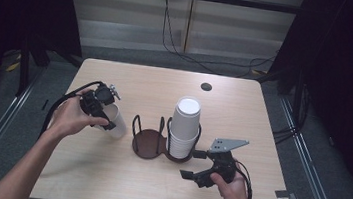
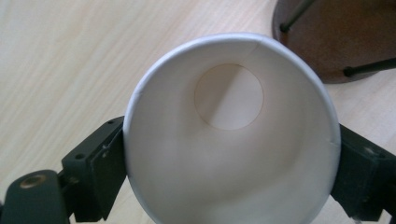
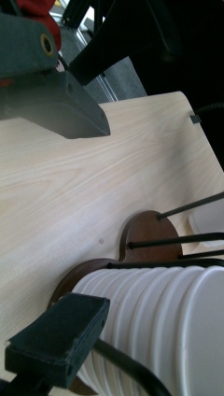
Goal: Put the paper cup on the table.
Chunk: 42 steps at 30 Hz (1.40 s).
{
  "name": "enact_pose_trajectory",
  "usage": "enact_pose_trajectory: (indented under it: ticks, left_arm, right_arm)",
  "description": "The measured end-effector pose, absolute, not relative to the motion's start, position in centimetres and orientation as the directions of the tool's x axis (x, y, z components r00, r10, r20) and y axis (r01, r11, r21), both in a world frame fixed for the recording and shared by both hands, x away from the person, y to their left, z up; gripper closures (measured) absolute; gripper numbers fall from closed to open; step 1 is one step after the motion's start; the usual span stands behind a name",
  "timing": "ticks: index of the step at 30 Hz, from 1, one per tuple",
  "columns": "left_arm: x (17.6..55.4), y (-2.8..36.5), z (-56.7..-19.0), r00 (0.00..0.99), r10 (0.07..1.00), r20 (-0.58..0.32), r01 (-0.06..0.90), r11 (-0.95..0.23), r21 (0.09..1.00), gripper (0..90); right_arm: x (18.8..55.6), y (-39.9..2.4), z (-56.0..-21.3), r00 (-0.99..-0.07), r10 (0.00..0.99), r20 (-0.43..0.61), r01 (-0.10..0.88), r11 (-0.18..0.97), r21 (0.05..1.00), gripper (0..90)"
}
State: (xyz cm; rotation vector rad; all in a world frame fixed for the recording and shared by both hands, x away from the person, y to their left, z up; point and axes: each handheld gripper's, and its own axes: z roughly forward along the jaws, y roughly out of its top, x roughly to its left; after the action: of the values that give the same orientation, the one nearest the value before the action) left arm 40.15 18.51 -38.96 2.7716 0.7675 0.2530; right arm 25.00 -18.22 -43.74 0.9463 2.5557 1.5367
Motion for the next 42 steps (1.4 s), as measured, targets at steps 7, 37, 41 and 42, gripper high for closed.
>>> enact_pose_trajectory:
  ticks: [7, 37, 41, 42]
  left_arm:
    - [40.8, 18.0, -39.3, 0.834, 0.545, 0.086, 0.498, -0.811, 0.306, 9.5]
    - [40.9, 16.7, -40.8, 0.873, 0.481, 0.088, 0.42, -0.83, 0.367, 5.7]
    - [40.8, 16.7, -41.2, 0.878, 0.472, 0.08, 0.419, -0.838, 0.35, 5.2]
    - [40.8, 16.8, -41.4, 0.876, 0.476, 0.079, 0.42, -0.832, 0.363, 5.1]
  right_arm:
    - [25.0, -18.2, -43.8, -0.815, 0.502, 0.288, 0.49, 0.334, 0.805, 14.6]
    - [24.9, -18.3, -43.7, -0.819, 0.49, 0.3, 0.493, 0.332, 0.804, 15.7]
    - [24.9, -18.3, -43.8, -0.817, 0.493, 0.299, 0.493, 0.331, 0.805, 15.8]
    - [24.9, -18.3, -43.8, -0.817, 0.493, 0.3, 0.494, 0.329, 0.805, 15.7]
